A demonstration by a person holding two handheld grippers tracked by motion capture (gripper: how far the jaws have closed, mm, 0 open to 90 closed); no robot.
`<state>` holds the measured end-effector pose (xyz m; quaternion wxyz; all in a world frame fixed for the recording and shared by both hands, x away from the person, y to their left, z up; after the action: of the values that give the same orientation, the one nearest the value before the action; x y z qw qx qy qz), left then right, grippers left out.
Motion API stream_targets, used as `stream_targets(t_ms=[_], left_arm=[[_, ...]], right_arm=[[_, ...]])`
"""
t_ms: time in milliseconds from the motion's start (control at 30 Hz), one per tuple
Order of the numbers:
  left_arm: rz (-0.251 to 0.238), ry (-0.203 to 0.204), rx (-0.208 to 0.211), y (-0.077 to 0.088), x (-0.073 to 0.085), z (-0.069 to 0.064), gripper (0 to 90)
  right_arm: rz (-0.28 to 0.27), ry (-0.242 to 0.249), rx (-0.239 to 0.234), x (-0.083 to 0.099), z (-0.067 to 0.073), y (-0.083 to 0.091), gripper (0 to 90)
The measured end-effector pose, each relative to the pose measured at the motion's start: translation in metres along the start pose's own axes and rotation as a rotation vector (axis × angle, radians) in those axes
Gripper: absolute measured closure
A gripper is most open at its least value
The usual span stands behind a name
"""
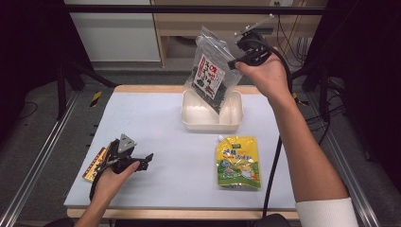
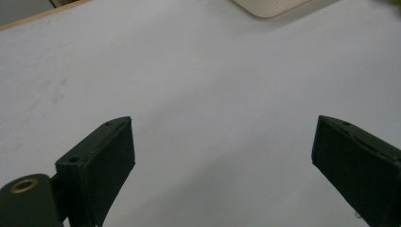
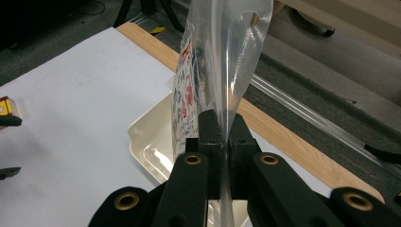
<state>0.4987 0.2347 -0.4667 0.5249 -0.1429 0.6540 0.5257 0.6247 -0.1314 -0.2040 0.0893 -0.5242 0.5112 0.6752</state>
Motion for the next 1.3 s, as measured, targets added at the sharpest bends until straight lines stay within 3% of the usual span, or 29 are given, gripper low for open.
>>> stream_targets(t_ms=[700,1300], left_arm=[[0.004,-0.004,0.003,-0.001,0.001,-0.001,6.8],[0.007,-0.007,0.008,-0.001,0.001,-0.001,6.9]], right_arm=[[0.032,0.004,-0.01,0.001,0.005,-0.014,87.8],[0.06,0.02,-0.03,0.012,0.016,-0.049,87.7]])
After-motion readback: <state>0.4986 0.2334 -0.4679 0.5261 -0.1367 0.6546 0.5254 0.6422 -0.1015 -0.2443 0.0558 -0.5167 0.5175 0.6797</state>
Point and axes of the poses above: each handheld gripper's, and its own axes: y roughly backward along the jaws, x roughly out of its underside, z roughly to its left, the point moved 3 cm from there along -y, roughly forward along the jaws, and after that the axes turned 4 degrees about -z, right-handed, at the moved point
